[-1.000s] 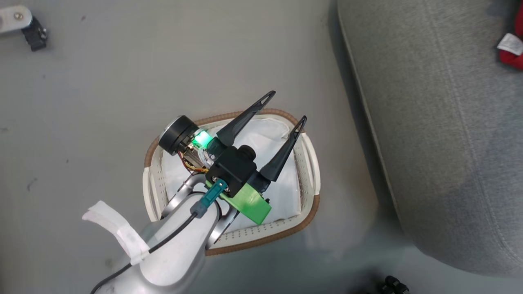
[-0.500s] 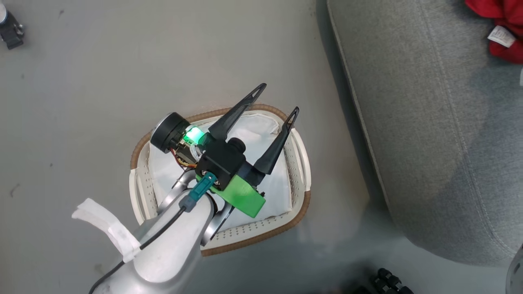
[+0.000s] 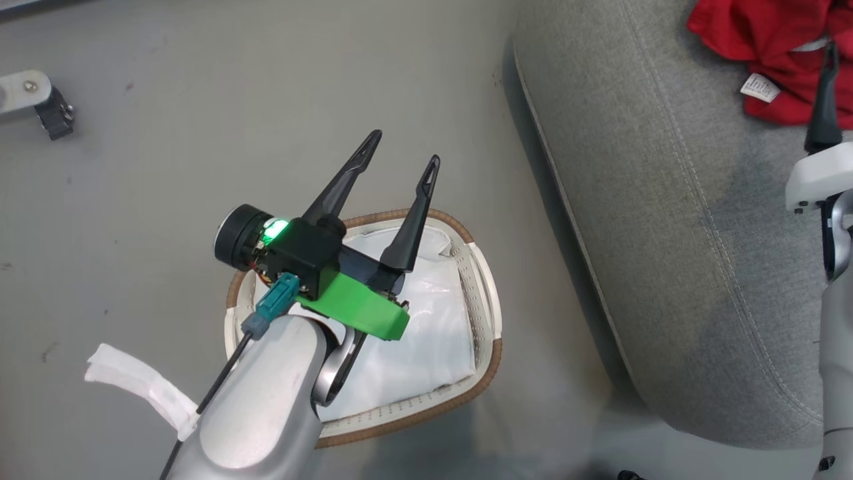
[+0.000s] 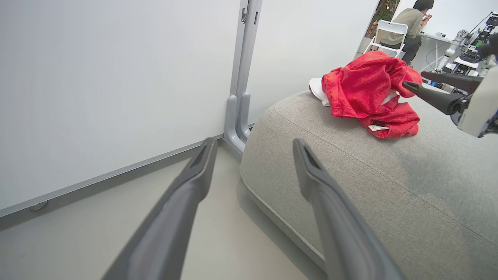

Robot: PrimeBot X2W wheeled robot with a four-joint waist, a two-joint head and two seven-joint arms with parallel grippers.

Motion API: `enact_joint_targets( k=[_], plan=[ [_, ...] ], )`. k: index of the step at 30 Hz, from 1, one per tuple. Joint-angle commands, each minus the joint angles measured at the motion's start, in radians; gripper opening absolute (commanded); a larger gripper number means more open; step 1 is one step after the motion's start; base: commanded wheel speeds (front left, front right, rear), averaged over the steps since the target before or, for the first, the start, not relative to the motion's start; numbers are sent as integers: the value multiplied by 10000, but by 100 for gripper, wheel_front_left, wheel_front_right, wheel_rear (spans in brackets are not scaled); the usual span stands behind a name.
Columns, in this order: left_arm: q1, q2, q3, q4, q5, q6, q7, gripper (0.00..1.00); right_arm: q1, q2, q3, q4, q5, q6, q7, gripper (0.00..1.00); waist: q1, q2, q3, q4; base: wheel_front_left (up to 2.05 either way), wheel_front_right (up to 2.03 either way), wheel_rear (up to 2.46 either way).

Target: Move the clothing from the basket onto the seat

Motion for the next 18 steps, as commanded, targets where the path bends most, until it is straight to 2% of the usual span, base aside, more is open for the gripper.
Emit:
enact_joint_targets(
  k=[1,9,18],
  plan=[
    [236,-36,186,40,-59,64,-2,100,209,32,126,-69,-12,-18,-1,100,0,-1,-626,169,0,0,0],
    [1169,-261,1523,226,-250,172,-2,100,812,560,1188,-533,504,-18,-1,100,0,-1,-1960,688,0,0,0],
    [2310,-363,3170,423,-256,269,-2,100,1592,1044,2135,-1047,1378,-18,-1,100,0,-1,-2992,1662,0,0,0]
  ],
)
